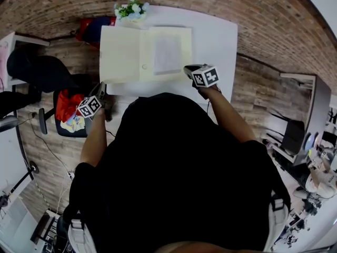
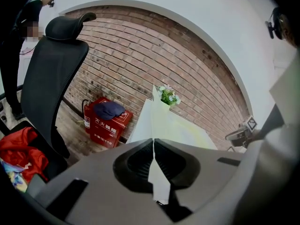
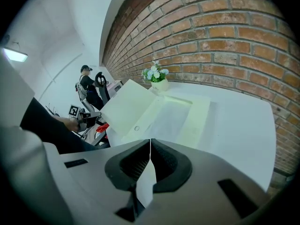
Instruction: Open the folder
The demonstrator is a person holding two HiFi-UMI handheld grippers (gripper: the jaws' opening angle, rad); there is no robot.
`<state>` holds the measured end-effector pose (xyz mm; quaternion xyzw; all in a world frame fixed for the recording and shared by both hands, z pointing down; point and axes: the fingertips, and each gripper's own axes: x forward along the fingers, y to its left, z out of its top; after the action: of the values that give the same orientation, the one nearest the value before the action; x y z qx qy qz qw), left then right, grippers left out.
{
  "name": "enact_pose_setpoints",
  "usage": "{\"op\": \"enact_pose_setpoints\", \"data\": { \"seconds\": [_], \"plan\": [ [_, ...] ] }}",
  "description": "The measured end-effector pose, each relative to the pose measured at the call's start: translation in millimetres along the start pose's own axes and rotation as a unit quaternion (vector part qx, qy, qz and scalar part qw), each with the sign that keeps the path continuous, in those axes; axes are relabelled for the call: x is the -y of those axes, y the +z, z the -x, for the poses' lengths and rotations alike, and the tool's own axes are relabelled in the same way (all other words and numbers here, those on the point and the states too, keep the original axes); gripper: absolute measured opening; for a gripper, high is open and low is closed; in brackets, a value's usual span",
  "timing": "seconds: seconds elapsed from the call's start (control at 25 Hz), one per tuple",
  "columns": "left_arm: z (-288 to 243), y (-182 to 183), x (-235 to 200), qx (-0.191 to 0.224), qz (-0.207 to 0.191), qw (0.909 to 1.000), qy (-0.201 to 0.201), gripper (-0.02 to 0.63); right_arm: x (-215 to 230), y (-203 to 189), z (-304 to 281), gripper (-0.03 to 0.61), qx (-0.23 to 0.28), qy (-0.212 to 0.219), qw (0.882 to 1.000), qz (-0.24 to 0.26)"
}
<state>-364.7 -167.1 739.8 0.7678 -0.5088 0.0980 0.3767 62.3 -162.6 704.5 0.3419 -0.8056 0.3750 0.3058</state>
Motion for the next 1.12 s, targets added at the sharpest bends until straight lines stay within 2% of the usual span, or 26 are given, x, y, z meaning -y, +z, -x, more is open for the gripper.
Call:
{"op": "enact_pose_setpoints", "data": {
  "seconds": [0.2, 0.56, 1.12],
  "plan": [
    [-8, -8, -17, -0.022, 0.014, 0.9997, 0.005, 0.018, -2, 1, 0, 0.028, -0.003, -0.005, 1.000, -0.004],
    [-18, -20, -38, -0.063, 0.007, 0.9980, -0.001, 0.026, -6, 3, -2, 0.028, 0.006, -0.017, 1.000, -0.016],
    [-33, -37, -59, -0.100, 0.027, 0.9946, -0.006, 0.029, -19, -5, -4, 0.028, 0.005, -0.030, 0.999, -0.031]
  ]
}}
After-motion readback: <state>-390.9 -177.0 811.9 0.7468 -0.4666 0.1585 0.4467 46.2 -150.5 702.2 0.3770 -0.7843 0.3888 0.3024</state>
